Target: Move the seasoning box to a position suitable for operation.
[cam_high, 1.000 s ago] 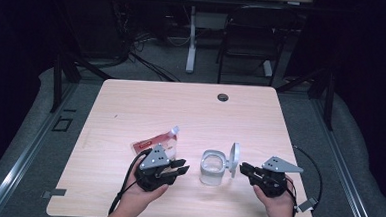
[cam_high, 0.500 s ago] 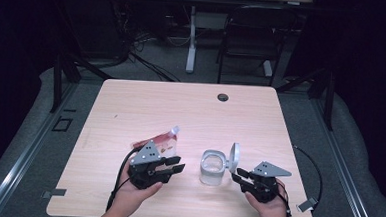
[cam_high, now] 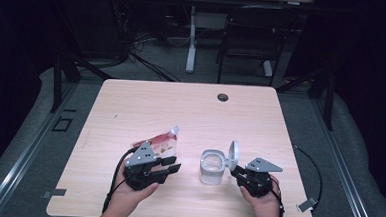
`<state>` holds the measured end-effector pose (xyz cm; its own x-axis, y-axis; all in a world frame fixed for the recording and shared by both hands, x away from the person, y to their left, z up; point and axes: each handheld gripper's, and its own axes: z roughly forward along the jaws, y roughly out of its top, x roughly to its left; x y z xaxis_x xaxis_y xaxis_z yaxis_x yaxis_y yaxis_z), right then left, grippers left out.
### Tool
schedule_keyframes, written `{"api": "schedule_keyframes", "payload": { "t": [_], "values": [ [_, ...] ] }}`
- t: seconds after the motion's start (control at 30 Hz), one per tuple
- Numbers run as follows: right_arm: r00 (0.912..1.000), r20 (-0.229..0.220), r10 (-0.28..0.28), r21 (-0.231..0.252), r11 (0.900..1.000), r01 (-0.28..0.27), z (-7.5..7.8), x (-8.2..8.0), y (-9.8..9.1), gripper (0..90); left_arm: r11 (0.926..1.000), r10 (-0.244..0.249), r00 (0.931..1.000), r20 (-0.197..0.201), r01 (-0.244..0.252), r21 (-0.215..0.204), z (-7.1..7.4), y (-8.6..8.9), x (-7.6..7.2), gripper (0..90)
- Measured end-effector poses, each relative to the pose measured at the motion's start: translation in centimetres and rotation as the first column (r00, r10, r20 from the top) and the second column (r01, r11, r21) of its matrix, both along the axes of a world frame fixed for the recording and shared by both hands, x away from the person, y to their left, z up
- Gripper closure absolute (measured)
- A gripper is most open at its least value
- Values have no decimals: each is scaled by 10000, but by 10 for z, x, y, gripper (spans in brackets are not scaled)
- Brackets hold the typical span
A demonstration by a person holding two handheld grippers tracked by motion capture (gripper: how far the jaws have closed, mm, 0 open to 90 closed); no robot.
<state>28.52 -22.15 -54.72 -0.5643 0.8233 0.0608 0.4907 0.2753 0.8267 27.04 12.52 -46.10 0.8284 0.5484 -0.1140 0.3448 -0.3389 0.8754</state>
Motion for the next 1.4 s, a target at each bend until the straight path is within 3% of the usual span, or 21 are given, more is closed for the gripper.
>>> {"api": "schedule_keyframes", "payload": {
  "t": [0.4,0.8,1.23,1.4],
  "values": [
    [9998,191,-32,-478,9988,41,1,3,-3,832,9997,238,9995,201,-237,-92,8,10,-2,692],
    [9974,214,693,-589,9960,-679,2,9,-11,838,9989,438,9988,207,-435,-167,11,17,-1,693],
    [9894,456,1376,-1226,9837,-1312,4,-1,-2,843,9988,456,9988,166,-453,-166,11,17,0,693],
    [9909,374,1291,-856,9884,-1256,2,2,-4,831,9986,516,9984,237,-512,-148,13,18,-1,694]
  ]
}}
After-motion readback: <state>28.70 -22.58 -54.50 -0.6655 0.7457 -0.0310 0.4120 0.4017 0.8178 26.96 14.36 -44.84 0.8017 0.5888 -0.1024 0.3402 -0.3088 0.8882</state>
